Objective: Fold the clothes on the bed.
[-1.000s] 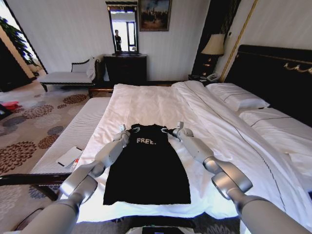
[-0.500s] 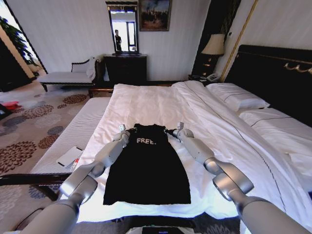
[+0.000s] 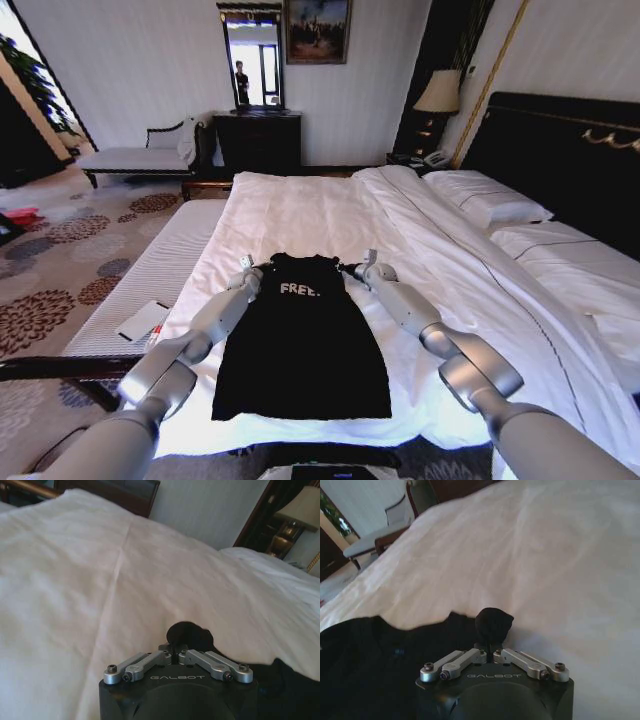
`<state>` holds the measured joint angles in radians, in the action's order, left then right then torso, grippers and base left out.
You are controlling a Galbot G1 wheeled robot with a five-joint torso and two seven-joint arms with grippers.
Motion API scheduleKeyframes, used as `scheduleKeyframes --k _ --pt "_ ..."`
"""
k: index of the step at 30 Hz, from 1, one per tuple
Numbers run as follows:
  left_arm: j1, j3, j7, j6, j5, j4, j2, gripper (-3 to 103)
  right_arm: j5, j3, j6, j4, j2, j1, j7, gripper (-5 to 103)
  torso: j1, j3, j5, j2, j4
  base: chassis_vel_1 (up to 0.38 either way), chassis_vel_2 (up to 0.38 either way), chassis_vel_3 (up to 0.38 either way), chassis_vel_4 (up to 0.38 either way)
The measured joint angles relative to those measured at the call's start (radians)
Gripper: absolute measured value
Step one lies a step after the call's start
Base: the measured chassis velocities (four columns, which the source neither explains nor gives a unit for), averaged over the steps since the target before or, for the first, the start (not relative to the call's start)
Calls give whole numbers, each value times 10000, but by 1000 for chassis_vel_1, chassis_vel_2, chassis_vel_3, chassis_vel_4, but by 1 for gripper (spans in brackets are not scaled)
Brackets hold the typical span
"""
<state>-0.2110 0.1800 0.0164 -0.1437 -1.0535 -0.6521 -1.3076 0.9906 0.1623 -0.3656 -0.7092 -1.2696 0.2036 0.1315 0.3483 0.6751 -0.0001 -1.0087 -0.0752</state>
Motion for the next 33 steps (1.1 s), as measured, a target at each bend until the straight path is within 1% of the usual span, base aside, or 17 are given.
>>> scheduleKeyframes --k 1,2,4,10,13,21,23,25,26,27,28,33 --pt "100 15 67 22 0 69 1 1 -7 43 230 59 3 -46 31 1 0 0 -1 0 1 0 0 0 0" --pt "100 15 67 22 0 69 1 1 -7 43 230 59 3 -46 31 1 0 0 -1 0 1 0 0 0 0" --pt "345 38 186 41 -54 172 3 1 8 70 464 180 -3 -152 43 1 0 0 1 0 0 0 0 0 0" --pt "1009 80 275 65 -259 411 -83 1 130 111 719 360 -77 -488 -6 1 0 0 2 0 -3 0 0 0 0" --pt "1224 43 291 67 -312 498 -96 1 227 94 812 455 -138 -656 -105 1 0 0 1 0 -1 0 0 0 0" --pt "1591 42 321 59 -393 648 98 1 341 234 1098 732 -193 -971 -190 1 0 0 0 0 -1 0 0 0 0" --pt "1748 249 379 42 -473 696 208 1 338 318 1332 859 -268 -1048 -62 1 0 0 -1 0 -4 0 0 0 0" --pt "1925 467 445 39 -496 733 337 1 332 435 1571 1037 -398 -1149 70 1 1 1 0 1 -2 0 0 0 0" --pt "1925 467 445 39 -496 733 337 1 332 435 1571 1037 -398 -1149 70 1 1 1 0 1 -2 0 0 0 0" --pt "2036 512 459 39 -506 765 366 1 330 457 1644 1156 -497 -1214 84 1 1 0 2 0 7 0 0 0 0" --pt "2111 516 459 37 -562 775 367 1 329 455 1691 1200 -555 -1240 78 1 1 0 2 0 7 0 0 0 0" --pt "1792 595 381 46 -631 146 575 1 353 450 1780 760 -400 -1090 26 1 0 0 0 0 0 0 0 0 0"
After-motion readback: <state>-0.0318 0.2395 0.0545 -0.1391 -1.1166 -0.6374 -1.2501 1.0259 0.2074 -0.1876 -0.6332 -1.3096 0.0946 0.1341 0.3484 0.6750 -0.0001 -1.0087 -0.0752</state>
